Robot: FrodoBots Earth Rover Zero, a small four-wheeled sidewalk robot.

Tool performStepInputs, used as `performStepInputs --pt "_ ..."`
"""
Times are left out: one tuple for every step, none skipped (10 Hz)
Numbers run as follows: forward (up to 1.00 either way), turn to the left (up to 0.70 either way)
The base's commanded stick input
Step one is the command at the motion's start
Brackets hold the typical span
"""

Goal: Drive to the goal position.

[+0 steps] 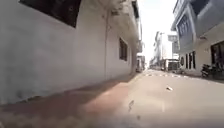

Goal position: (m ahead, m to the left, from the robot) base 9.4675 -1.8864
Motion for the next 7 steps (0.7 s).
performStepInputs --pt "1.0 -0.4" --pt "1.0 -0.4" --pt "1.0 -0.4" --pt "1.0 -0.4" --pt "1.0 -0.4" --pt "1.0 -0.4" --pt "1.0 -0.32"
